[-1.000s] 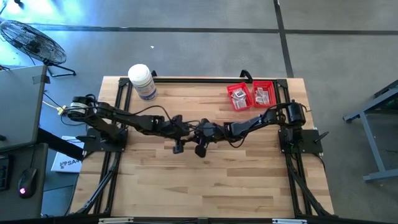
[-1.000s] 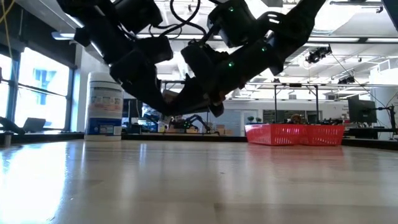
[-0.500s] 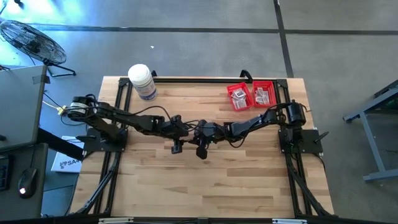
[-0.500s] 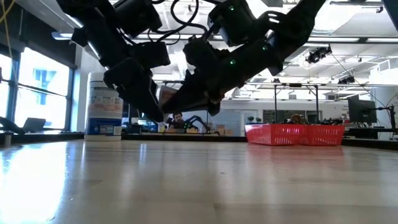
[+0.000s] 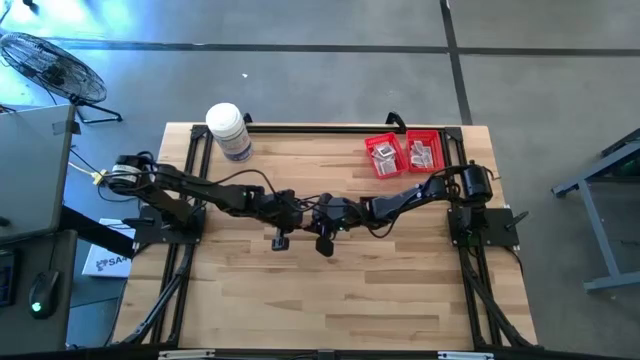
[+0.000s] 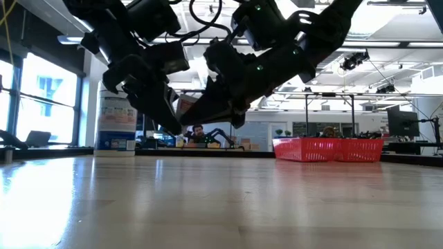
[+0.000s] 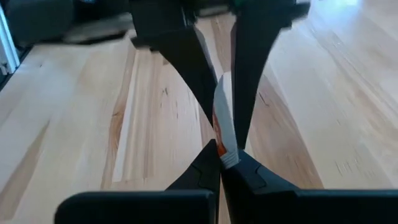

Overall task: Pick & Place First Aid Supplies
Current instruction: Put the ointment pack into the right red bin

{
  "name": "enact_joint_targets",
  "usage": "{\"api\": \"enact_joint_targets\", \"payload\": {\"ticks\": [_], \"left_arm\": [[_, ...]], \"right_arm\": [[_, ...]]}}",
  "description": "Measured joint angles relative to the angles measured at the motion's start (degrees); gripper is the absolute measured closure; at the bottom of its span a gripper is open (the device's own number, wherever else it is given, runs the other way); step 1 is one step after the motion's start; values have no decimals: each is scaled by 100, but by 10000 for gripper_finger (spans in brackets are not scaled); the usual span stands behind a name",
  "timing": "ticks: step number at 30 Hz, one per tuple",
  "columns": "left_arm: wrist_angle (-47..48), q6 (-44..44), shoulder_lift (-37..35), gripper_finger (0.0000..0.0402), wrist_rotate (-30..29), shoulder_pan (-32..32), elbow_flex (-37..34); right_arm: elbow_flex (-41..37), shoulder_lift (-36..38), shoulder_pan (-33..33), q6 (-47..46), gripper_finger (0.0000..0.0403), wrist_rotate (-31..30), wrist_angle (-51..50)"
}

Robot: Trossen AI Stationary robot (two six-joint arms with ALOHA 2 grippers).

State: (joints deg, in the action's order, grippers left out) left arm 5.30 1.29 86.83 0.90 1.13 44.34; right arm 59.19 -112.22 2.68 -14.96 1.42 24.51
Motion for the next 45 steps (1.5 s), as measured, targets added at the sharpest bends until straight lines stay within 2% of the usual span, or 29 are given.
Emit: {"api": "enact_joint_targets", "payload": {"ticks": [17, 25, 27, 34, 38, 41, 43, 45], "left_arm": [[119, -3, -123, 401, 137, 0, 0], [250, -6, -127, 401, 130, 0, 3], [413, -25, -190, 401, 115, 0, 7], [871, -1, -514, 401, -238, 0, 13], [900, 164, -534, 401, -590, 0, 11], [804, 301, -534, 401, -844, 0, 11], [758, 298, -536, 401, -965, 0, 11], [746, 298, -536, 401, -1049, 0, 9]], "right_arm": [[5, 9, -49, 42, 401, -133, -468], [-1, 189, -153, 110, 402, -244, -1058], [-5, 451, -195, 151, 401, -425, -1648], [-8, 2047, -725, -234, 401, -2015, -4752], [-3, 2935, -1446, -766, 402, -2780, -6421], [-3, 3296, -2130, -1328, 402, -3427, -7507], [-3, 3346, -2658, -1651, 402, -3577, -8134], [-3, 3288, -3193, -1805, 402, -3427, -8520]]}}
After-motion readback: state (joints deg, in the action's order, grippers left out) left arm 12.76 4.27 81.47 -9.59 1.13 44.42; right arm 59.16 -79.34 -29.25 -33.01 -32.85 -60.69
